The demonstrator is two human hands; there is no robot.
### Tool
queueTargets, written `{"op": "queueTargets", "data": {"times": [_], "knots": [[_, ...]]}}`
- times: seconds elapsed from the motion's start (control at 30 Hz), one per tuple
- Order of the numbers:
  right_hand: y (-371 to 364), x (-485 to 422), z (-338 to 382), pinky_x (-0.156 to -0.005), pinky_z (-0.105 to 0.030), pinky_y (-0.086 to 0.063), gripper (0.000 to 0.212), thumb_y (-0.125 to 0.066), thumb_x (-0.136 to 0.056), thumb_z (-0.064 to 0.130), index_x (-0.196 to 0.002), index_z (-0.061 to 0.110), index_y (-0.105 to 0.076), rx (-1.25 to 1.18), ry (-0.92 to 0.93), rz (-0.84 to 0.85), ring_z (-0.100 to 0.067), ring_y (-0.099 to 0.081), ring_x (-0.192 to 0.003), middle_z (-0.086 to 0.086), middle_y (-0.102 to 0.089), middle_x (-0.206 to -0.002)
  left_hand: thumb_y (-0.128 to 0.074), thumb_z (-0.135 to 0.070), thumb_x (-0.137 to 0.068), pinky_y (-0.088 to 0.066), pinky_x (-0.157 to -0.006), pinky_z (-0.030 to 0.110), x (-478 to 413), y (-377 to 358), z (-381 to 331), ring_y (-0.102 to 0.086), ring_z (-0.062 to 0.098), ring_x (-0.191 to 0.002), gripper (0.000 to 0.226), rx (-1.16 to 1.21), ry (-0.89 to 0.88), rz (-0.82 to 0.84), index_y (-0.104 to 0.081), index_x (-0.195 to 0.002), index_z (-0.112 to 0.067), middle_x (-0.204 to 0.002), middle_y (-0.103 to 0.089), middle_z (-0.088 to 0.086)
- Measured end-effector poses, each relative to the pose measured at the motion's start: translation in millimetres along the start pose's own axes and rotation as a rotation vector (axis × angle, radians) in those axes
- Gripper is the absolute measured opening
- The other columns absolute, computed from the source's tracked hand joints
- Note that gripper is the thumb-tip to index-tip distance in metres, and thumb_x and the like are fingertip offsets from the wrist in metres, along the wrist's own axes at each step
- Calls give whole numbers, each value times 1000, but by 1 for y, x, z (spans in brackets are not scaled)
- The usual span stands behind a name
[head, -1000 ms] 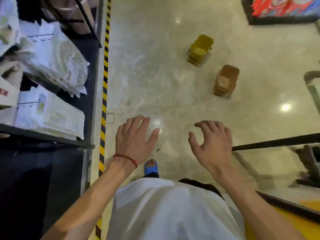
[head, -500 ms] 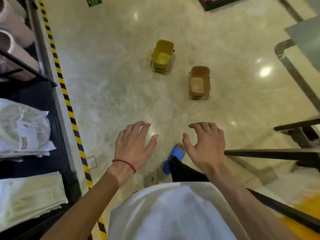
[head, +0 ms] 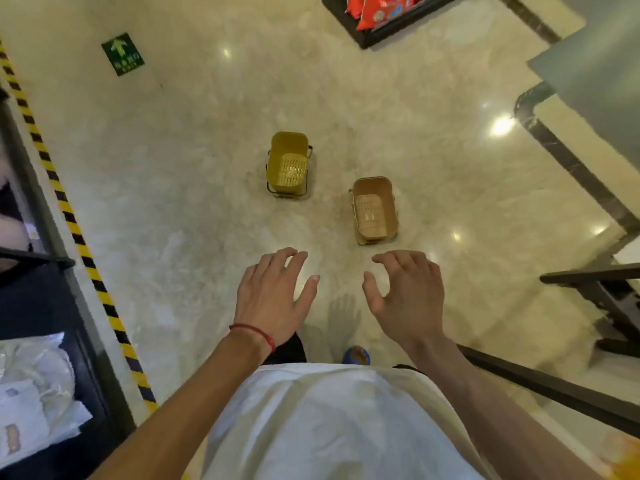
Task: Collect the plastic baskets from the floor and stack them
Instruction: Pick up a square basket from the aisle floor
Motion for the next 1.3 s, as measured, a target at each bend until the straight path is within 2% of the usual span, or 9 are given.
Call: {"op": "queueTargets", "data": {"times": [0.13, 0.27, 0.4, 0.5, 0.73, 0.9, 1.03, 1.13, 1.3], "knots": [[-15, -52, 8, -94, -38, -39, 35, -56, -90, 42, -112, 21, -73, 2, -180, -22, -23, -57, -111, 3, -71, -111, -31, -53, -99, -46, -91, 40, -97, 18, 14, -53, 23, -118, 53, -50, -192, 57, -54, -137, -23, -138, -54, 0], [-24, -91, 21, -93, -38, -39, 35, -54, -91, 41, -112, 21, -73, 17, -365, -73, -22, -57, -110, 3, -71, -110, -38, -50, -100, -47, -86, 40, -186, 45, 32, -55, 24, -114, 49, -133, -389, 69, -55, -136, -22, -135, -57, 2], [-31, -125, 25, -94, -37, -40, 36, -52, -93, 42, -114, 20, -73, -14, -551, -159, -22, -57, -110, 3, -71, -110, -45, -44, -100, -45, -83, 39, -263, 64, 34, -60, 25, -104, 39, -177, -620, 33, -63, -125, -20, -123, -63, 2], [-31, -141, 21, -94, -38, -39, 37, -49, -96, 44, -114, 22, -72, 26, -658, -141, -21, -57, -111, 4, -71, -112, -47, -40, -100, -45, -83, 41, -308, 63, 21, -60, 26, -101, 34, -180, -765, 46, -66, -119, -19, -119, -65, 2], [-32, -166, -24, -90, -37, -38, 32, -52, -93, 42, -105, 20, -72, 31, -738, -151, -22, -56, -105, 3, -70, -108, -45, -40, -99, -46, -82, 39, -366, 34, -37, -58, 22, -104, 35, -190, -888, 125, -66, -119, -20, -120, -65, -1], [-30, -193, -62, -87, -36, -39, 22, -58, -91, 38, -100, 21, -70, 2, -837, -250, -21, -57, -99, 4, -69, -101, -46, -40, -96, -46, -85, 39, -403, 8, -87, -58, 20, -106, 35, -122, -923, 105, -66, -118, -22, -119, -65, -3], [-30, -220, -75, -83, -40, -45, 17, -64, -89, 29, -98, 16, -72, -10, -942, -342, -25, -60, -96, 0, -70, -99, -53, -35, -96, -46, -81, 40, -438, -3, -115, -60, 24, -100, 30, -92, -1073, 80, -69, -114, -16, -115, -67, 2], [-41, -237, -80, -89, -40, -42, 26, -59, -93, 35, -107, 18, -72, -11, -1078, -234, -25, -59, -106, 1, -70, -106, -49, -37, -96, -45, -82, 38, -471, -13, -125, -60, 24, -102, 34, -68, -1119, 180, -69, -114, -16, -116, -68, 2], [-61, -264, -70, -90, -40, -42, 26, -59, -94, 35, -110, 17, -71, -3, -1246, -255, -25, -56, -107, 0, -70, -108, -49, -36, -96, -46, -79, 38, -529, -30, -138, -62, 26, -101, 35, -108, -1254, 318, -68, -115, -14, -115, -69, 4]]}}
Point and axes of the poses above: each hand's wrist, its own x-axis away from the middle knuckle, its own y-axis out of the back of the hand, z = x × y, the point moved 3 cm from there along -x, towards the middle knuckle
